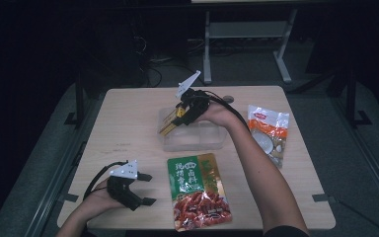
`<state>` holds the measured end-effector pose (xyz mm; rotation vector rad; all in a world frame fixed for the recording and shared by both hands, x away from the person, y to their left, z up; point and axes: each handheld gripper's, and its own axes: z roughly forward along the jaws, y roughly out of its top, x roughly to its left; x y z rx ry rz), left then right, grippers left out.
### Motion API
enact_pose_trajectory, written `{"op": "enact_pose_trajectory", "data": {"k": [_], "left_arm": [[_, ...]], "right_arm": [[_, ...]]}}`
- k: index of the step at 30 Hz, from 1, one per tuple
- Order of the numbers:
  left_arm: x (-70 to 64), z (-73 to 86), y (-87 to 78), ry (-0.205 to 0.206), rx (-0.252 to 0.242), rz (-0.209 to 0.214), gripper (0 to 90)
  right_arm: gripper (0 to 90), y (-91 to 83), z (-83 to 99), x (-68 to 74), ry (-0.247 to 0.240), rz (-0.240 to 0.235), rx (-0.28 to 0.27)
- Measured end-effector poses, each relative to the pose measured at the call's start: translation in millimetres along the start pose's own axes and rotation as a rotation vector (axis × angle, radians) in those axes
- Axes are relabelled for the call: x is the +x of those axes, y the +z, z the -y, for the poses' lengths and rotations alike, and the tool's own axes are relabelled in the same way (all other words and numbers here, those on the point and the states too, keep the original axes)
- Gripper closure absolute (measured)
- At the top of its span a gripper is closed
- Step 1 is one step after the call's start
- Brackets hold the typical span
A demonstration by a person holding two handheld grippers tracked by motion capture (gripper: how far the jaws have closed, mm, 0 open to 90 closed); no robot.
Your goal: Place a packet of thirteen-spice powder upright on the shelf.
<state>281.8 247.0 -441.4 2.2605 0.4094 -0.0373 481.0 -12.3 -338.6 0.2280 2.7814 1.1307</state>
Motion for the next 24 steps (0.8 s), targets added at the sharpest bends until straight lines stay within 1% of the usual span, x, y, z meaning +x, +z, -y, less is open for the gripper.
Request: {"op": "enact_pose_trajectory", "data": {"k": [6,11,12,15,19,22,23,24], "left_arm": [[0.1,0.0,-0.3,0.001,0.0,0.002,15.3],[0.0,0.2,-0.6,-0.002,-0.003,0.003,15.2],[0.2,0.2,-0.4,-0.002,-0.001,0.003,15.2],[0.2,0.2,0.0,-0.002,0.0,0.005,15.2],[-0.3,-0.1,0.4,-0.005,0.0,0.006,15.3],[-0.9,-0.2,0.7,-0.005,0.003,0.007,15.3],[-0.9,-0.2,0.7,-0.005,0.003,0.007,15.2],[-1.1,-0.2,1.1,-0.005,0.004,0.009,15.2]], "right_arm": [[31.5,5.6,-9.6,1.5,-0.015,0.001,0.023],[31.4,8.8,-13.0,1.1,-0.012,-0.001,0.01],[31.4,10.0,-14.1,0.8,-0.005,-0.002,0.005],[31.4,11.1,-16.0,0.4,-0.009,-0.002,0.004],[31.4,14.8,-23.1,1.5,-0.027,-0.005,0.018],[31.4,21.6,-29.6,3.1,-0.049,-0.01,0.037],[31.4,21.6,-29.6,3.1,-0.049,-0.01,0.037],[31.4,25.8,-31.0,3.5,-0.054,-0.011,0.047]]}}
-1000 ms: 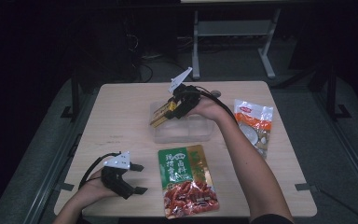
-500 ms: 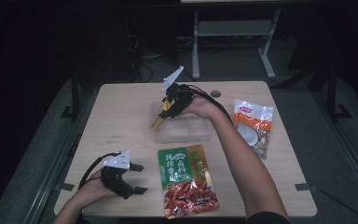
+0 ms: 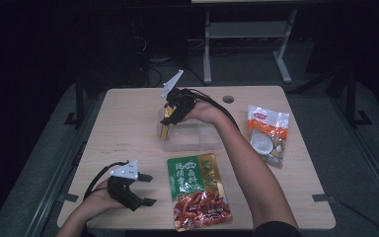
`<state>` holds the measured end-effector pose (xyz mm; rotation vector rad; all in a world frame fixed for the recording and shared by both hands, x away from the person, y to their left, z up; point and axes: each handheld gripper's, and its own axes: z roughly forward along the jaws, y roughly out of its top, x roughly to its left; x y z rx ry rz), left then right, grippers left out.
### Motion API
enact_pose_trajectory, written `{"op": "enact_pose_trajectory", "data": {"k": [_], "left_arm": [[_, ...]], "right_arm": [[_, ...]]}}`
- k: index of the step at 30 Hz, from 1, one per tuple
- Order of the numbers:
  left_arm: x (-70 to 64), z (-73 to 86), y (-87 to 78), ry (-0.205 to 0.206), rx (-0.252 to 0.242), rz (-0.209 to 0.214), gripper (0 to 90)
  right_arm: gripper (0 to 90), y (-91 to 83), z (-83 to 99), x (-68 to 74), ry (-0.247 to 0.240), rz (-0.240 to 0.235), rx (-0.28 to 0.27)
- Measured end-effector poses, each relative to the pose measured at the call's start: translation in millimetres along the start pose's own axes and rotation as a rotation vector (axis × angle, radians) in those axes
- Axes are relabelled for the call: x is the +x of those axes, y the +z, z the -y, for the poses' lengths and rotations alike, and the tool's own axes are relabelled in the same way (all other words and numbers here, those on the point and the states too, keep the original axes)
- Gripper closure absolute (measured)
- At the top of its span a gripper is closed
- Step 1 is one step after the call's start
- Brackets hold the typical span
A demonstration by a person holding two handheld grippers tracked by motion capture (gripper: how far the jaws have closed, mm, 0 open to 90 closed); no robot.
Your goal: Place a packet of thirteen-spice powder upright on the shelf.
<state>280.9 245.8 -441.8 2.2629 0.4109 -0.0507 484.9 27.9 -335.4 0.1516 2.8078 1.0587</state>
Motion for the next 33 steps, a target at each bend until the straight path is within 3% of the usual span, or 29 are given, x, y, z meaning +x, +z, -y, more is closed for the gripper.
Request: {"op": "enact_pose_trajectory", "data": {"k": [16,20,22,27,33], "left_arm": [[-0.9,-0.2,1.4,-0.002,-0.002,0.005,15.2],[0.0,-0.1,1.0,-0.003,0.0,0.004,15.2],[-0.2,-0.1,0.6,-0.001,0.0,0.002,15.3],[0.1,0.2,0.4,-0.005,-0.001,0.0,15.2],[0.9,0.5,-0.8,-0.004,-0.001,-0.007,15.2]], "right_arm": [[31.0,32.6,-0.3,-0.9,0.016,-0.02,0.053],[25.5,36.6,0.7,-1.9,0.042,-0.03,0.04],[22.4,36.2,0.8,-3.0,0.068,-0.047,0.02],[15.7,26.3,1.6,-3.9,0.072,-0.022,0.004],[13.3,2.9,5.0,-1.3,0.094,0.011,-0.059]]}}
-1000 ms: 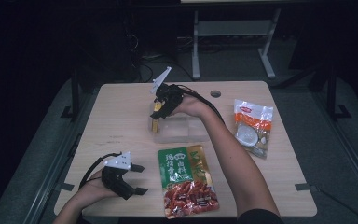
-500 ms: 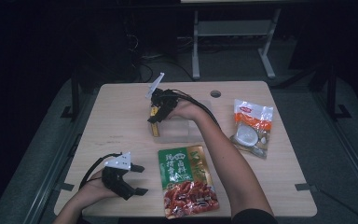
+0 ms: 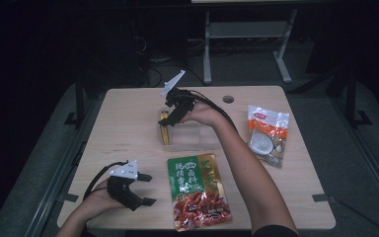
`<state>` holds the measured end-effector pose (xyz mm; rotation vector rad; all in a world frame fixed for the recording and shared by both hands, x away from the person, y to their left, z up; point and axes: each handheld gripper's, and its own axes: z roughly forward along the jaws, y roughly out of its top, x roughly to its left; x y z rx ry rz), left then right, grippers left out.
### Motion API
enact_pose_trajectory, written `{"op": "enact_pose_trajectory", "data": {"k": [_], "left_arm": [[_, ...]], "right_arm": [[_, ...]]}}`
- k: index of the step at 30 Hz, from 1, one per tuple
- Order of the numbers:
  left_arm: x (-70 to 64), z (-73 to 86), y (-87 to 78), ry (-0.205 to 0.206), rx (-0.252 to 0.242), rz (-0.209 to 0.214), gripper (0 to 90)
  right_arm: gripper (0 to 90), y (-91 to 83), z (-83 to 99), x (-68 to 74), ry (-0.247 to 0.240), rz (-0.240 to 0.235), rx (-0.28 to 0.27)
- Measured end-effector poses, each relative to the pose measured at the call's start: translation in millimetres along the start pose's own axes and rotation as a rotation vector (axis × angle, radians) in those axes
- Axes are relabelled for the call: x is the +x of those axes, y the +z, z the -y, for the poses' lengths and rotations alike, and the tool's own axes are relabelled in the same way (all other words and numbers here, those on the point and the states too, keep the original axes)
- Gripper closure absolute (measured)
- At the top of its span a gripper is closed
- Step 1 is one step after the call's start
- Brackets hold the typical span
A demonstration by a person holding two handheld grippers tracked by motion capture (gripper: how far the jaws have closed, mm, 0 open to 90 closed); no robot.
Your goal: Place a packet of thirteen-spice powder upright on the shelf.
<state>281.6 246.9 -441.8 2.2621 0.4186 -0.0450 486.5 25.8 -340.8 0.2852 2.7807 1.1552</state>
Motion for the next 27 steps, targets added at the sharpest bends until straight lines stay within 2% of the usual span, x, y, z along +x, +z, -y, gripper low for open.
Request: {"op": "enact_pose_trajectory", "data": {"k": [7,12,13,16,19,20,26,27], "left_arm": [[0.9,0.2,0.3,-0.012,-0.002,-0.008,15.2],[1.8,0.1,-1.2,-0.006,0.008,-0.016,15.2],[1.7,0.2,-1.0,-0.009,0.008,-0.017,15.2],[1.5,-0.1,-0.8,-0.009,0.004,-0.018,15.2],[1.6,0.0,-0.9,-0.009,0.004,-0.019,15.2],[1.6,0.1,-0.8,-0.016,0.003,-0.021,15.2],[2.1,0.0,-1.2,-0.02,0.003,-0.025,15.2],[2.7,-0.1,-1.2,-0.014,0.005,-0.029,15.2]], "right_arm": [[13.0,-26.6,10.9,7.4,-0.003,0.027,-0.037],[12.7,-42.4,20.1,12.9,0.009,0.05,-0.057],[12.7,-45.2,21.7,15.0,0.025,0.052,-0.058],[12.8,-52.0,28.6,16.6,0.013,0.07,-0.058],[13.0,-59.4,35.2,19.3,0.018,0.082,-0.065],[13.0,-61.9,37.1,21.5,0.041,0.08,-0.066],[13.3,-69.8,48.9,27.0,0.043,0.102,-0.052],[13.6,-73.2,53.0,30.8,0.069,0.1,-0.05]]}}
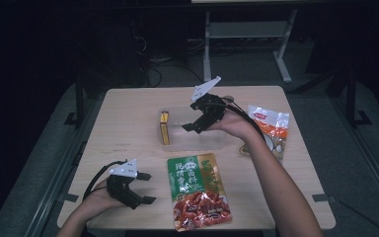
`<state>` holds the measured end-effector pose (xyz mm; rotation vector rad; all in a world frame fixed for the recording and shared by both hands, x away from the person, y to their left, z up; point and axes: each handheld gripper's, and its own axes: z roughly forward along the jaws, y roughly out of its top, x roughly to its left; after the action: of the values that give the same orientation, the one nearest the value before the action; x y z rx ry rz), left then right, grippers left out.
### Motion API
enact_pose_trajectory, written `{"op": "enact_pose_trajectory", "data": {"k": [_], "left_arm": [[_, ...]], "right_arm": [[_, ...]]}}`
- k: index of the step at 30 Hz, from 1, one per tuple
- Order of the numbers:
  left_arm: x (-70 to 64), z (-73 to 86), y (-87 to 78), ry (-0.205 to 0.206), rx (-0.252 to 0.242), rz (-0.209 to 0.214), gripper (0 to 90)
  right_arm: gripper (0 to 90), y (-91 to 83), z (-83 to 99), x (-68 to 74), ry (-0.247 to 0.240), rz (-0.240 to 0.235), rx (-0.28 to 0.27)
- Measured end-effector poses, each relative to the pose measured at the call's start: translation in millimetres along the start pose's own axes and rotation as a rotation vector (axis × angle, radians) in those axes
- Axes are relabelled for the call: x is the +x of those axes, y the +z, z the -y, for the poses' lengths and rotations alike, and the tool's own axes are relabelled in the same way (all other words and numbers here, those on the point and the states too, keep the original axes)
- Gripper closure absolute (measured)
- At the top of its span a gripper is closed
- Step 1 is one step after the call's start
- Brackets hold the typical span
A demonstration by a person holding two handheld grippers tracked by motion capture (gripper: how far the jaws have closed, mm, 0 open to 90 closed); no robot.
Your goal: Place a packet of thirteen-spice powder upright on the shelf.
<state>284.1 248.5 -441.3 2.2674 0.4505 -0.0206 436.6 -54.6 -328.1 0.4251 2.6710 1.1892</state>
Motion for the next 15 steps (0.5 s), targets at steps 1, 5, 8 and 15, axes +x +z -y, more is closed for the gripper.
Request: {"op": "enact_pose_trajectory", "data": {"k": [1,5,8,15], "left_arm": [[0.3,-0.1,0.0,0.0,-0.001,0.0,15.2],[0.2,0.0,-0.2,-0.004,-0.005,-0.004,15.2],[0.6,0.0,-0.3,0.001,-0.005,-0.006,15.2],[0.8,0.4,-1.0,-0.008,-0.007,-0.012,15.2]], "right_arm": [[13.6,-1.8,2.6,-0.5,-0.018,0.005,-0.002],[13.6,-9.4,11.7,4.6,-0.007,0.013,-0.002],[13.5,-15.1,19.7,8.8,0.014,0.025,0.006],[13.5,-24.4,35.6,14.7,0.029,0.04,0.007]]}}
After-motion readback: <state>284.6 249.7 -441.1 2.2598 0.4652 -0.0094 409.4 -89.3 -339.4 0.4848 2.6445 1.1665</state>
